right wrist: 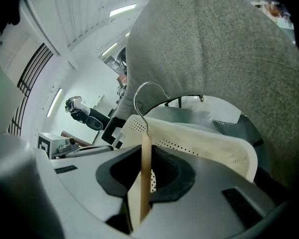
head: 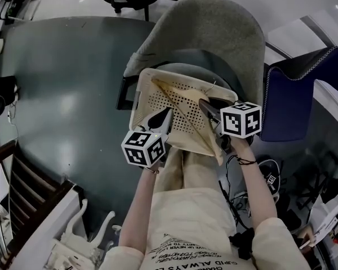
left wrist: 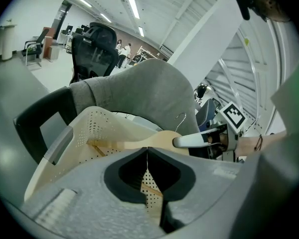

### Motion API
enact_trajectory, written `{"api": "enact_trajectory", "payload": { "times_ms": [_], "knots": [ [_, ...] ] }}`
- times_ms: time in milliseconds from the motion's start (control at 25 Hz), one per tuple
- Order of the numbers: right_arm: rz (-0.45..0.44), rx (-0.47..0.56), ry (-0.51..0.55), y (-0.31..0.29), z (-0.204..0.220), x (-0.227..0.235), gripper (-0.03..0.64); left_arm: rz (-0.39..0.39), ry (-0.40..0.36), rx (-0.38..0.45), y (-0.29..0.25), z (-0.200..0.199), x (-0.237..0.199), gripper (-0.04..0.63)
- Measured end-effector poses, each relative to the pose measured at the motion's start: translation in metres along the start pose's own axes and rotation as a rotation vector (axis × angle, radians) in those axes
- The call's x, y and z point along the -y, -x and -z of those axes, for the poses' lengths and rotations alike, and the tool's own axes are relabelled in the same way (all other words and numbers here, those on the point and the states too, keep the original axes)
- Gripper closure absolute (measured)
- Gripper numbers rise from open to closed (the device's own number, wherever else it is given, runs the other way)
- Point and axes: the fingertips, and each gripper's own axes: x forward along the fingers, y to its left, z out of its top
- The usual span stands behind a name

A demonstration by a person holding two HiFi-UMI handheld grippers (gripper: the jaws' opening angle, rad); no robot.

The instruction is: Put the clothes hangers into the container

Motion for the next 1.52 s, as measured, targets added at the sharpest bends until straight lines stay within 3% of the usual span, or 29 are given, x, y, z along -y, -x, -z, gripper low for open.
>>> {"api": "enact_trajectory", "payload": {
  "times_ms": [520, 840, 1200, 1520],
  "knots": [
    [0.099, 0.092, -0.161, 0.0, 0.001, 0.039, 0.543, 0.059, -0.016, -0.047, -0.016, 0.014, 0.003, 0.572],
    [0.177, 0.118, -0.2, -0.008, 0.006, 0.06, 0.505, 0.072, -0.029, -0.049, -0.025, 0.017, 0.002, 0.572],
    [0.224, 0.136, -0.162, -0.011, 0.005, 0.064, 0.5, 0.08, -0.032, -0.05, -0.032, 0.017, 0.001, 0.572],
    [0.305, 0.186, -0.142, -0.011, 0.005, 0.066, 0.414, 0.077, -0.031, -0.053, -0.03, 0.02, 0.0, 0.572]
  ]
}}
